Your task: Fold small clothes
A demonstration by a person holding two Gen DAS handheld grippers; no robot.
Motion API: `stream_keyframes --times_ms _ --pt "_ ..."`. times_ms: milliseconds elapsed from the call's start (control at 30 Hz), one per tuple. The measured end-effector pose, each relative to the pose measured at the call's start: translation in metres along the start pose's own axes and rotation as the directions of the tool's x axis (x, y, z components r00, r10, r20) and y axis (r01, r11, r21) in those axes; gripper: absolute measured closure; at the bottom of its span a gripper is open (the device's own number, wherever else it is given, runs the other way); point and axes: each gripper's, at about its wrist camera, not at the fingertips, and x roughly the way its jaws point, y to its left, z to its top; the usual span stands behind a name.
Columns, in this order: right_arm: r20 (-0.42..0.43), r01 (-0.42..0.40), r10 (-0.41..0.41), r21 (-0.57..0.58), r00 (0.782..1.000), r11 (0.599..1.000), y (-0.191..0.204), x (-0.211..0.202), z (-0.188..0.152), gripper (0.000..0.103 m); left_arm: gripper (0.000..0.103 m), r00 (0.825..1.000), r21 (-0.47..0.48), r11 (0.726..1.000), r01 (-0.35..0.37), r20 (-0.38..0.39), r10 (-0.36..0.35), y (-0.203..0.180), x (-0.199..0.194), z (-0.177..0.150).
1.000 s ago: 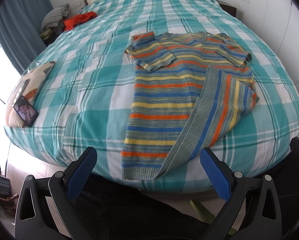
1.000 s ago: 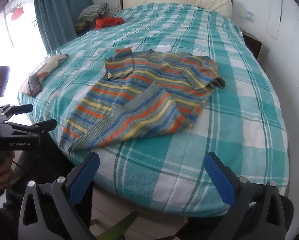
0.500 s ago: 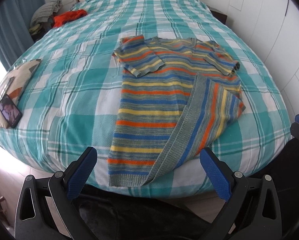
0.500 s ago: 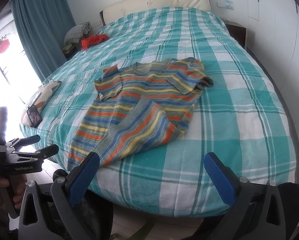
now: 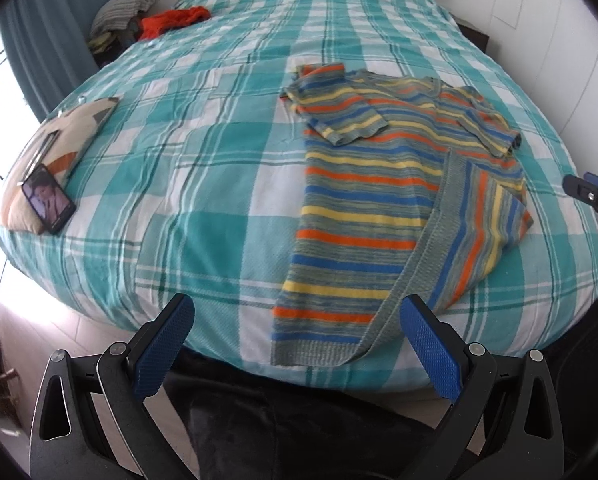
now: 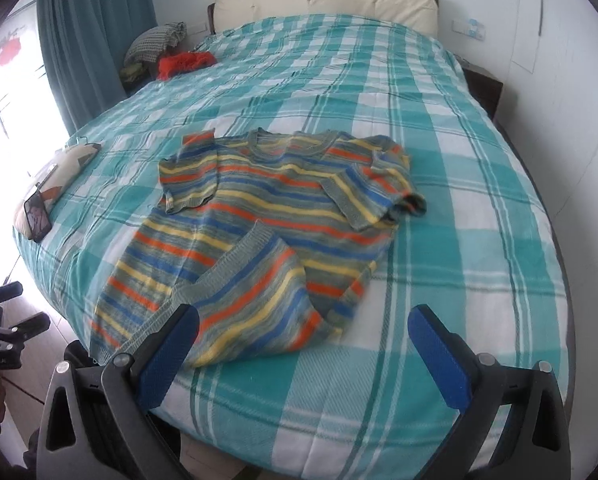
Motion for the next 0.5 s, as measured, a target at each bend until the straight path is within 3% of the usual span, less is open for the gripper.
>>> stream_keyframes --times_ms 167,267,300,333,367,433,500 --pt "-0.118 -0.088 0.076 -0.094 0.99 0.992 0.022 0.09 0.037 0.0 0.0 1.0 -0.062 0.998 0.005 -0.012 -0.006 0.014 -0.004 -0.007" --pt "-0.197 -0.094 0.064 -0.144 0.978 0.985 0.029 0.151 0.049 0.01 0.0 0.999 -0.083 0.996 0.022 -0.03 -0.025 0.019 -0.003 -0.011" --pt "-0.237 -0.113 0.074 -0.151 0.969 0.982 0.029 0.169 0.05 0.033 0.0 0.999 -0.088 0.996 0.024 -0.036 -0.027 0.021 -0.002 -0.012" --pt "-0.281 -0.157 0.114 -0.135 0.953 0.978 0.027 0.182 0.048 0.077 0.0 0.999 -0.094 0.995 0.022 -0.04 -0.026 0.024 -0.002 -0.013" --pt "-0.303 -0.2 0.159 -0.107 0.94 0.974 0.024 0.185 0.046 0.092 0.0 0.999 -0.104 0.994 0.017 -0.04 -0.021 0.029 -0.001 -0.015" --pt "-0.267 -0.259 0.231 -0.076 0.936 0.963 0.018 0.16 0.043 0.094 0.0 0.999 -0.128 0.992 0.008 -0.04 -0.014 0.04 0.0 -0.02" --pt "-0.228 -0.356 0.331 -0.079 0.916 0.931 0.011 0.113 0.034 0.094 0.0 0.999 -0.155 0.988 0.012 -0.048 -0.02 0.052 0.006 -0.025"
